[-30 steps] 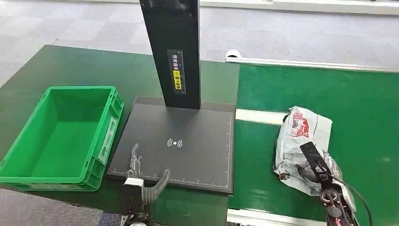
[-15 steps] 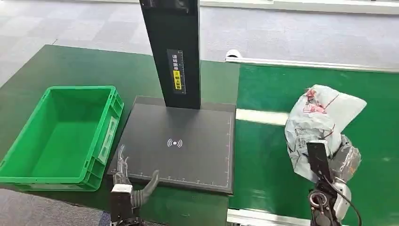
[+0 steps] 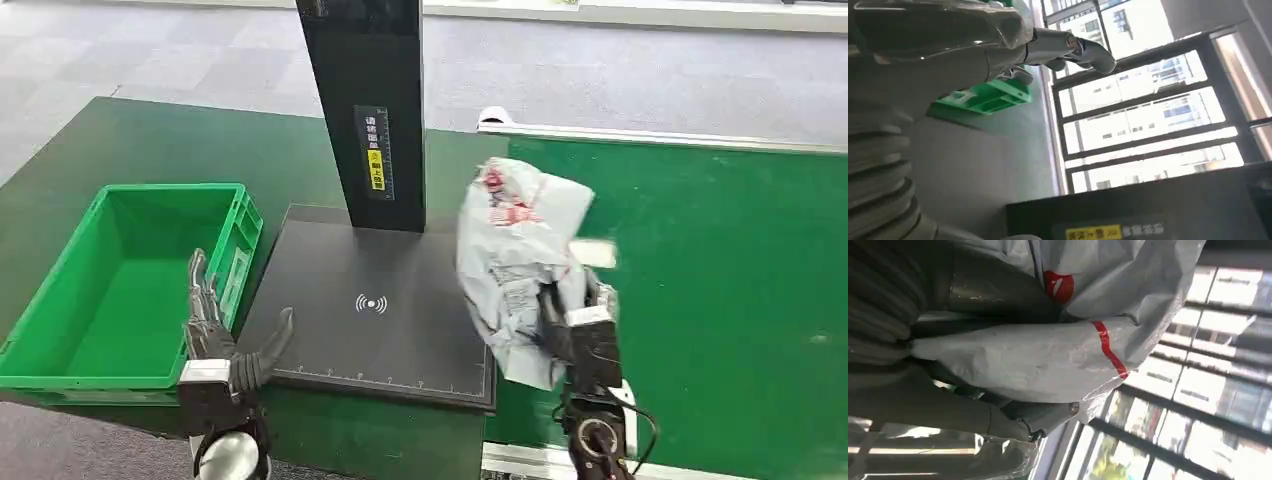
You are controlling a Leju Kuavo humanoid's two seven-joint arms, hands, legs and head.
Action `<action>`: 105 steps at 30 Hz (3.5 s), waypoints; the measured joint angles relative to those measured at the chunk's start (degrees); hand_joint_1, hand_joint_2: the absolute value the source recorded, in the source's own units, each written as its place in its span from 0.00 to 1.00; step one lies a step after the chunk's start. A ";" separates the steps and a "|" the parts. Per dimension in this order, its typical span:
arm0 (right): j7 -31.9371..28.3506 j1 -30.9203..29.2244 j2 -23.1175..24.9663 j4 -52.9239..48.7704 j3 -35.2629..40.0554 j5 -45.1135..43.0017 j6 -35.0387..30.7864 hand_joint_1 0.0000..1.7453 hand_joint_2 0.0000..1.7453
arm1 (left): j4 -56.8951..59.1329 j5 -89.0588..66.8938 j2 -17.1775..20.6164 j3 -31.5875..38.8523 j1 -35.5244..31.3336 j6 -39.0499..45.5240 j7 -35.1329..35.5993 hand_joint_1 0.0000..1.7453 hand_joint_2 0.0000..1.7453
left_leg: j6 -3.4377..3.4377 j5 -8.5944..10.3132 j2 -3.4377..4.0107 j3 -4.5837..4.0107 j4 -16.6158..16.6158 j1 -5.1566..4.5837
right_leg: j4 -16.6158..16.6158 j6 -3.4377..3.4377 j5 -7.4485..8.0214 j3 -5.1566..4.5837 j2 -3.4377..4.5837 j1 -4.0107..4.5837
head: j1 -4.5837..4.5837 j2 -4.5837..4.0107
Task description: Moved the parcel from conveyor to table for the left to box.
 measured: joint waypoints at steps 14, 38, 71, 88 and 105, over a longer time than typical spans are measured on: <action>1.57 -5.36 4.59 11.76 10.25 0.13 3.67 0.00 1.00 | -1.77 0.96 -0.72 3.41 -0.52 0.04 0.00 0.00 1.00 | 0.00 -0.02 -0.03 -0.10 0.01 -0.01 | -0.01 0.00 -0.02 -0.07 -0.02 -0.01 | 0.02 0.00; -13.44 1.37 1.66 -11.67 3.30 3.91 -18.17 0.00 1.00 | 5.38 -21.18 -2.69 -1.62 -2.10 -22.09 19.43 0.00 1.00 | 0.02 -0.07 0.06 -0.10 0.05 -0.05 | -0.04 0.02 -0.01 -0.15 0.06 -0.06 | 0.04 -0.02; -16.09 7.14 0.28 -25.64 -4.55 -1.00 -22.74 0.00 1.00 | 13.19 -23.73 -4.31 -2.29 -5.80 -22.36 14.97 1.00 1.00 | 0.06 -0.11 -0.02 0.05 0.03 -0.05 | -0.03 0.02 -0.02 0.04 -0.01 -0.06 | 0.02 0.00; -17.77 11.47 1.11 -24.99 -6.48 -3.56 -24.18 0.00 1.00 | -7.29 -8.15 1.48 8.73 -4.73 -13.90 12.19 1.00 1.00 | 0.04 -0.09 0.04 0.07 0.01 -0.04 | -0.03 0.00 -0.03 0.02 0.02 -0.03 | 0.02 -0.02; -15.52 11.84 1.11 -22.32 -7.11 -6.62 -21.75 0.00 1.00 | 9.93 -5.11 3.89 22.21 -10.14 -13.11 13.29 0.90 1.00 | 0.03 -0.09 0.04 0.01 0.02 -0.04 | -0.02 0.01 -0.03 -0.03 0.07 -0.04 | 0.02 0.00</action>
